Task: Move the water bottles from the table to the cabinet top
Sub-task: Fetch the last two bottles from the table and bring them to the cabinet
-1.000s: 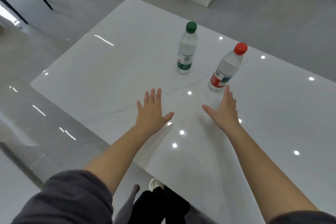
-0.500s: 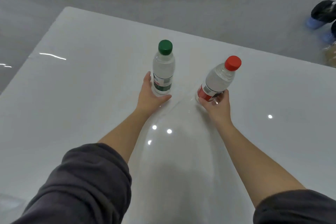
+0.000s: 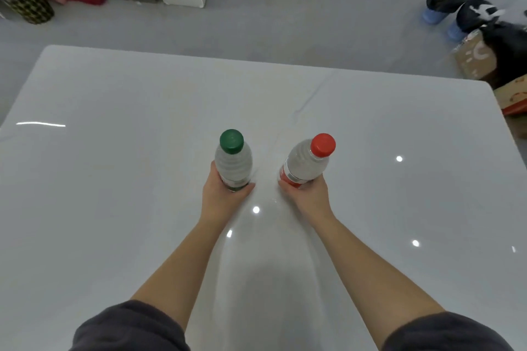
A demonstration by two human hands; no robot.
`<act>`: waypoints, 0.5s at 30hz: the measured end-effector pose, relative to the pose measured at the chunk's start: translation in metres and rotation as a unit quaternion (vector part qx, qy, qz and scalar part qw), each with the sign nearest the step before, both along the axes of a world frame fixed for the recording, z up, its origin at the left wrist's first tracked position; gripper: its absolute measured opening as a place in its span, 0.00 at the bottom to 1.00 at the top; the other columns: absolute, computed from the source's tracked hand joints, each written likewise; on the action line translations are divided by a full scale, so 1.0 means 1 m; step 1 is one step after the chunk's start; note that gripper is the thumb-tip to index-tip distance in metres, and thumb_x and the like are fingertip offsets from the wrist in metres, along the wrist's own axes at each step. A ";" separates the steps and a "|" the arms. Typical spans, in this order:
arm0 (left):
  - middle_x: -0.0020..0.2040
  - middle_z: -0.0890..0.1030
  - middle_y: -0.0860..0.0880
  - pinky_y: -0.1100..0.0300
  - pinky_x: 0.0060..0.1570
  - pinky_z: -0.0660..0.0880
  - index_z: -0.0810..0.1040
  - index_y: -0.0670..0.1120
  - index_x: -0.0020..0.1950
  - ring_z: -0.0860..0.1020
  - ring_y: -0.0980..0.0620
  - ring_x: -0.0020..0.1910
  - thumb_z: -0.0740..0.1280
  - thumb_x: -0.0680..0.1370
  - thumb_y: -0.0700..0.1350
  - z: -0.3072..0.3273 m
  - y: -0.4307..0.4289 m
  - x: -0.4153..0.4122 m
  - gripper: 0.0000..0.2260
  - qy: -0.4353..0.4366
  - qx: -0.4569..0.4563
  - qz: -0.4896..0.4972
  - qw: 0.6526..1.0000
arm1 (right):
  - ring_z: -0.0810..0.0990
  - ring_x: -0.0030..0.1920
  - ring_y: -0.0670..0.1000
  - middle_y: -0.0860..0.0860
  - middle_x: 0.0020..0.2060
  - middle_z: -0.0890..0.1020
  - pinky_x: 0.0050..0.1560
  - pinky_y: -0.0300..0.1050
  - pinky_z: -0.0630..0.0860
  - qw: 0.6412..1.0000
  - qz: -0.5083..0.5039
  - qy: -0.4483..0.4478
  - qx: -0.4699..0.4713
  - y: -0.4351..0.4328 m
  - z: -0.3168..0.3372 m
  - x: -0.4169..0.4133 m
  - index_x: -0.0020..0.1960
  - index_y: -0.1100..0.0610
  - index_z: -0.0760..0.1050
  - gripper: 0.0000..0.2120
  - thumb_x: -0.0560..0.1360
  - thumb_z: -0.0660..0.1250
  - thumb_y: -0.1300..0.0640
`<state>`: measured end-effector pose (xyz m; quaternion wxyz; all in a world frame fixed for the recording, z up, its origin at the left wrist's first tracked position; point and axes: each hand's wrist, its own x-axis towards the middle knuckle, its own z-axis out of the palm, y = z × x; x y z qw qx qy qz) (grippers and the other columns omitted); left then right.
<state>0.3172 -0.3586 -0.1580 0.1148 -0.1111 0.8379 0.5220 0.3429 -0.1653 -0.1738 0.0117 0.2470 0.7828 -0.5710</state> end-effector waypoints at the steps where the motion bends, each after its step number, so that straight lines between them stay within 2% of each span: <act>1: 0.49 0.77 0.60 0.72 0.41 0.69 0.70 0.53 0.60 0.76 0.63 0.47 0.78 0.67 0.48 0.001 0.003 0.000 0.26 0.000 -0.004 -0.003 1.000 | 0.82 0.48 0.38 0.43 0.49 0.84 0.46 0.30 0.75 1.000 -0.002 -0.004 0.001 -0.002 0.002 0.000 0.59 0.51 0.75 0.23 0.67 0.78 0.52; 4: 0.48 0.78 0.59 0.70 0.42 0.70 0.71 0.53 0.58 0.76 0.61 0.46 0.78 0.67 0.48 0.006 0.006 0.001 0.23 0.001 -0.006 -0.007 1.000 | 0.81 0.47 0.36 0.41 0.48 0.83 0.43 0.27 0.75 1.000 -0.009 -0.003 -0.001 -0.005 0.007 0.004 0.59 0.49 0.75 0.22 0.67 0.78 0.52; 9: 0.45 0.79 0.61 0.70 0.40 0.71 0.73 0.52 0.53 0.78 0.62 0.45 0.78 0.67 0.46 0.019 0.008 0.027 0.20 0.000 0.002 -0.038 0.999 | 0.83 0.46 0.40 0.44 0.46 0.85 0.44 0.31 0.77 0.999 -0.035 -0.019 -0.022 -0.001 0.011 0.045 0.56 0.51 0.78 0.21 0.66 0.79 0.51; 12: 0.42 0.79 0.59 0.70 0.38 0.71 0.72 0.55 0.46 0.77 0.62 0.41 0.79 0.66 0.44 0.033 0.020 0.046 0.18 0.003 0.003 -0.074 0.997 | 0.83 0.46 0.41 0.45 0.46 0.85 0.44 0.31 0.77 0.997 -0.070 -0.010 -0.029 0.011 0.021 0.079 0.55 0.53 0.78 0.19 0.66 0.79 0.54; 15: 0.42 0.80 0.57 0.69 0.39 0.72 0.72 0.55 0.45 0.78 0.61 0.41 0.79 0.66 0.44 0.047 0.041 0.065 0.18 0.004 0.016 -0.119 0.993 | 0.83 0.47 0.41 0.44 0.47 0.85 0.45 0.31 0.77 0.993 -0.109 -0.001 -0.034 0.028 0.036 0.115 0.56 0.52 0.77 0.20 0.67 0.78 0.56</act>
